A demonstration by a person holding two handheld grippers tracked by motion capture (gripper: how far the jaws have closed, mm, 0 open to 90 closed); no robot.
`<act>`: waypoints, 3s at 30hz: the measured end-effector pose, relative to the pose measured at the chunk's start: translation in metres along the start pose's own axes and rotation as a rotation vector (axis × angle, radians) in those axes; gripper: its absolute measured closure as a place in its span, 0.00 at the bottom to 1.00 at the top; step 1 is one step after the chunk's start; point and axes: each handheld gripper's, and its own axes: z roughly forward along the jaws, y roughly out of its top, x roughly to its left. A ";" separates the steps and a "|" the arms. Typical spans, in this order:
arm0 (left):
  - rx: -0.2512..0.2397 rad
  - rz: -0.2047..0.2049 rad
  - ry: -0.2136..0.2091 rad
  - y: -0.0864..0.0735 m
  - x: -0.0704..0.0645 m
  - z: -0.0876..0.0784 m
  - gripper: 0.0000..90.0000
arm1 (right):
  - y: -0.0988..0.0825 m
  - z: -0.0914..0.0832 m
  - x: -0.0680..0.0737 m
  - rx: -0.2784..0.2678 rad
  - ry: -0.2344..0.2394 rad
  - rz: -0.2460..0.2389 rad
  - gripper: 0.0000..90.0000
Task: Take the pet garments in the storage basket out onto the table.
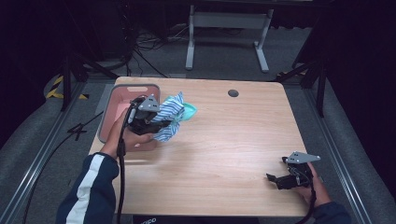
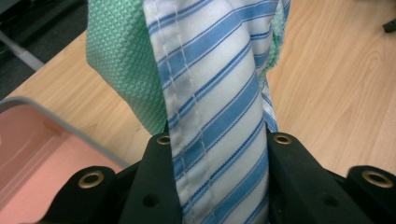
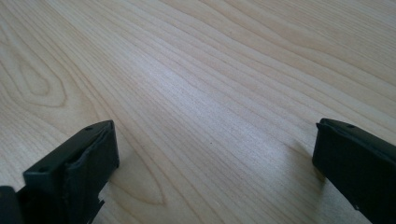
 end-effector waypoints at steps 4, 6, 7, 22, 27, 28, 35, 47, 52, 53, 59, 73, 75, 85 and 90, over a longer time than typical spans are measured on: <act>0.010 0.021 -0.024 0.006 -0.006 0.011 0.84 | 0.000 0.000 0.000 0.000 0.000 0.000 0.01; 0.024 0.035 -0.035 0.009 -0.010 0.019 0.84 | 0.000 0.000 0.000 0.000 0.000 0.000 0.01; 0.030 0.041 -0.041 0.011 -0.012 0.024 0.84 | 0.000 0.000 0.000 0.000 0.000 0.000 0.01; 0.105 0.101 -0.133 0.023 -0.038 0.079 0.84 | 0.000 0.000 0.000 0.000 0.000 0.000 0.01; 0.142 0.108 -0.161 0.022 -0.046 0.098 0.84 | 0.000 0.000 0.000 0.000 0.000 0.000 0.01; 0.146 0.107 -0.162 0.022 -0.048 0.101 0.84 | 0.000 0.000 0.000 0.000 0.000 0.000 0.01; 0.172 0.117 -0.194 0.021 -0.057 0.122 0.83 | 0.000 0.000 0.000 0.000 0.000 0.000 0.01; 0.220 0.105 -0.224 0.011 -0.070 0.156 0.80 | 0.000 0.000 0.000 0.000 0.000 0.000 0.01; 0.243 0.110 -0.232 0.009 -0.073 0.163 0.77 | 0.000 0.000 0.000 0.000 0.000 0.000 0.01; 0.248 0.112 -0.236 0.007 -0.074 0.165 0.76 | 0.000 0.000 0.000 0.000 0.000 0.000 0.01; 0.246 0.094 -0.244 0.002 -0.076 0.170 0.70 | 0.000 0.000 0.000 0.000 0.000 0.000 0.01; 0.225 0.057 -0.223 0.001 -0.075 0.167 0.45 | 0.000 0.000 0.000 0.000 0.000 0.000 0.01; 0.222 0.052 -0.216 0.002 -0.075 0.165 0.41 | 0.000 0.000 0.000 0.000 0.000 0.000 0.01; 0.203 0.051 -0.211 0.004 -0.075 0.158 0.29 | 0.000 0.000 0.000 0.000 -0.001 0.000 0.01; 0.196 0.064 -0.213 0.006 -0.075 0.152 0.27 | 0.000 0.000 0.000 0.000 -0.001 -0.001 0.01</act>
